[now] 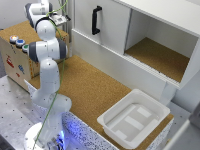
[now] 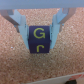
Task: Grasp the purple block, then rotate it right
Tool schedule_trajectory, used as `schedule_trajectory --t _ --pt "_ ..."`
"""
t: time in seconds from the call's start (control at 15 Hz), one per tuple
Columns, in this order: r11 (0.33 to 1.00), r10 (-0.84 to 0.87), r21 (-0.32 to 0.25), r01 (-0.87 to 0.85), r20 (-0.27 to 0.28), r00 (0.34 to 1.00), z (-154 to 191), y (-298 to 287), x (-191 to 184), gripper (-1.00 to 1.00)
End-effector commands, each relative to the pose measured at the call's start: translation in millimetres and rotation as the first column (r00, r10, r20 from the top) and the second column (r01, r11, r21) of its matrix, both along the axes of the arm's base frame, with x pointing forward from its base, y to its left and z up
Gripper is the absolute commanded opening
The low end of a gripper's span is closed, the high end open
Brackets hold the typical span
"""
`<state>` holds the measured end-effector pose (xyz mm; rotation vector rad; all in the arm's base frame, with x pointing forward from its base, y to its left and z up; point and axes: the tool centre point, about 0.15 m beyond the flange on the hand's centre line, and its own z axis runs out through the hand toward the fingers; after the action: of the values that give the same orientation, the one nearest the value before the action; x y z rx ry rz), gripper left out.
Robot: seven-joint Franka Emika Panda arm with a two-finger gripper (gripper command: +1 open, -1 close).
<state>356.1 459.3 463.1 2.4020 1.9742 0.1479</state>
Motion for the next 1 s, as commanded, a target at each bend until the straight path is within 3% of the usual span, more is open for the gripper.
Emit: schedule_trajectory --t 0.0,0.13,0.27,0.67,0.87,0.93 --pt "0.973 -0.230 -0.022 0.229 -0.093 0.969 22.1 -1.7 -18.2 -1.00" --pt "0.956 -0.293 -0.012 0.294 -0.109 0.950 28.8 0.3 -20.1 -1.00" --pt "0.943 -0.333 -0.041 0.330 -0.112 0.936 26.9 1.1 -18.9 -1.00" --pt "0.872 -0.487 -0.040 0.487 0.016 0.873 25.0 -5.0 10.9 -1.00" --pt "0.784 -0.621 -0.024 0.621 0.018 0.784 20.8 1.1 26.0 -1.00" --pt "0.744 -0.668 -0.018 0.668 -0.004 0.744 18.8 4.0 30.9 -1.00"
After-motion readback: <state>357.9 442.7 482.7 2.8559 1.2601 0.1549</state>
